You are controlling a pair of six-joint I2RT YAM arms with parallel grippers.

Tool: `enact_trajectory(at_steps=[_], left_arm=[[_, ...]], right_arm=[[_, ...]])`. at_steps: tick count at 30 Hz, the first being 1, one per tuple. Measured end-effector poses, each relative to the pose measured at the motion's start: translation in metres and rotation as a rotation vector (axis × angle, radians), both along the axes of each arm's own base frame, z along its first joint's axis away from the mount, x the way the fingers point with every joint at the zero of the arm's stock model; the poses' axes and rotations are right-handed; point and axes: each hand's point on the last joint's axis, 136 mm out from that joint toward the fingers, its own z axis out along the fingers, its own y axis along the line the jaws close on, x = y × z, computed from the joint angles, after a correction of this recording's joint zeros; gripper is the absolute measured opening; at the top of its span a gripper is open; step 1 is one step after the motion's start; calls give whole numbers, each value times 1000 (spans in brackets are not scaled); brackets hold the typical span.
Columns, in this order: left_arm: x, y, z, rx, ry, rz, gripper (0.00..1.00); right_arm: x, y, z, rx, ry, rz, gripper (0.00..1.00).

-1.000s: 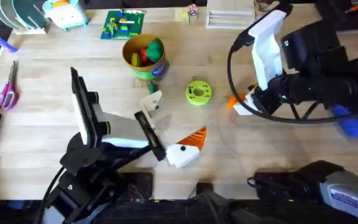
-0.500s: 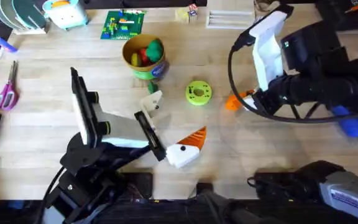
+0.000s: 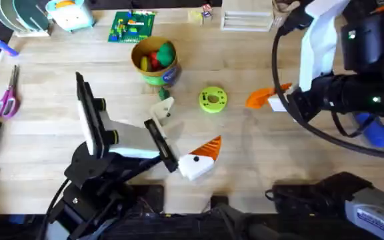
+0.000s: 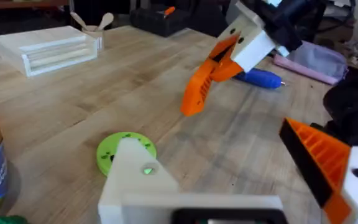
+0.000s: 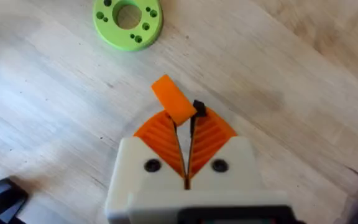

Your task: Pick up the gripper from the table and insert it into the empty holder that is missing its gripper. Then pick up a screw, insert it into the mounting hole, and use the screwdriver to tighten it. Finally, clean up the table by picking up the vegetable and placing it into the bucket.

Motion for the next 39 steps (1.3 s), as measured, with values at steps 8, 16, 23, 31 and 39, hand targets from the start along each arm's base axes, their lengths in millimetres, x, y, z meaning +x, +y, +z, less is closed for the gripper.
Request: enact_trajectory(at_steps=[8,16,23,31,39], left_arm=[[0,0,0,0,0,0,991],[0,0,0,0,0,0,991],[0,0,0,0,0,0,991],[0,0,0,0,0,0,991],[0,0,0,0,0,0,991]], right_arm=[[5,-5,-12,-14,52,-74,10],[19,-22,-59,-112,219,-287,9],[20,-21,-60,-114,219,-333,9],[19,-22,-60,-118,223,-346,9],[7,-21,-58,-135,244,-323,8]])
